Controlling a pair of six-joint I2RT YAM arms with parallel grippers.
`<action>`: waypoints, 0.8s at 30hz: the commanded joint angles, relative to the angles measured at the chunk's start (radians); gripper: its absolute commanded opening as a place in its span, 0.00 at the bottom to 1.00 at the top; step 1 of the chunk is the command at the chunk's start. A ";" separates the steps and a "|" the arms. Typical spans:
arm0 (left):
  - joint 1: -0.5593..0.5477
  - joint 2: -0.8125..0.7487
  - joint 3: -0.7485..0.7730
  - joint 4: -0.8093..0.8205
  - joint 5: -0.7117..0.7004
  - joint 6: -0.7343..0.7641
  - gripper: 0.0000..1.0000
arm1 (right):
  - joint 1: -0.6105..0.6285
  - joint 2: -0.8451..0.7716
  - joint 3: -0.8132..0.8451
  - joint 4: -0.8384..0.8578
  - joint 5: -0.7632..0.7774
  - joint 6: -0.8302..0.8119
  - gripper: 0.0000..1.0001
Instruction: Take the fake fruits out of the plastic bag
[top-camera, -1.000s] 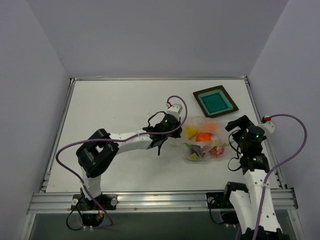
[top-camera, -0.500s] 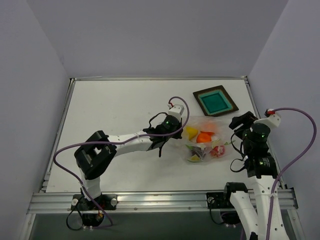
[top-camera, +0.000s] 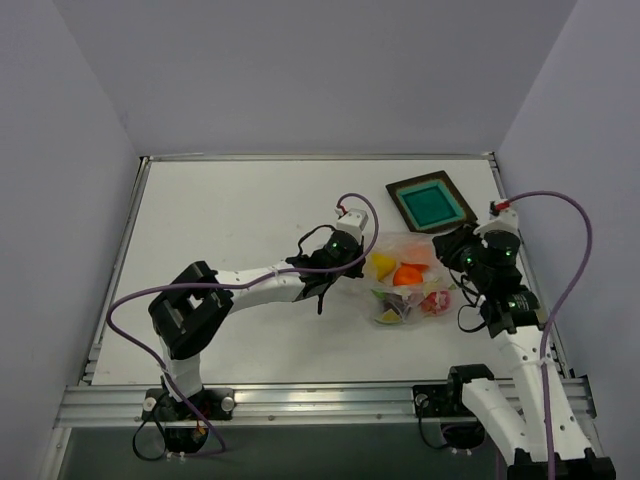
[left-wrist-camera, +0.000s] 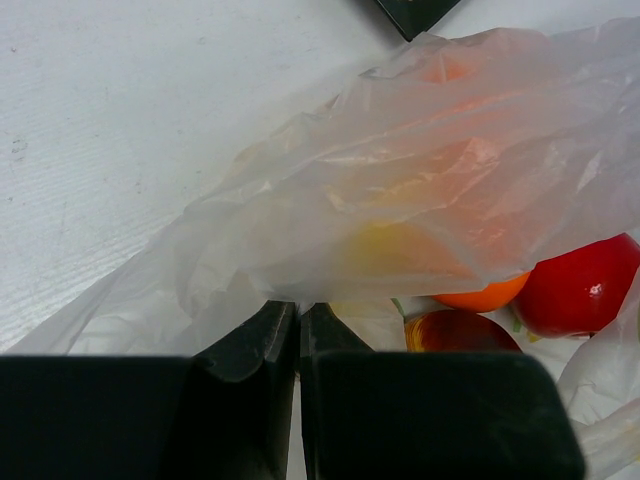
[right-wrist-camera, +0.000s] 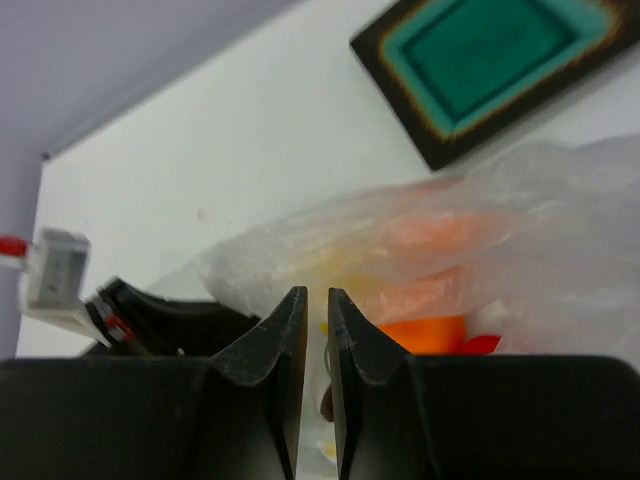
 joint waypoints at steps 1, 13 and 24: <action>-0.011 -0.055 0.049 0.006 -0.009 0.017 0.02 | 0.091 0.052 -0.084 0.014 -0.077 -0.002 0.10; -0.031 -0.070 -0.009 0.035 0.003 0.017 0.02 | 0.290 0.395 -0.150 0.233 0.233 -0.028 0.08; -0.050 -0.076 -0.087 0.070 0.026 0.026 0.02 | 0.249 0.646 -0.014 0.383 0.207 -0.113 0.14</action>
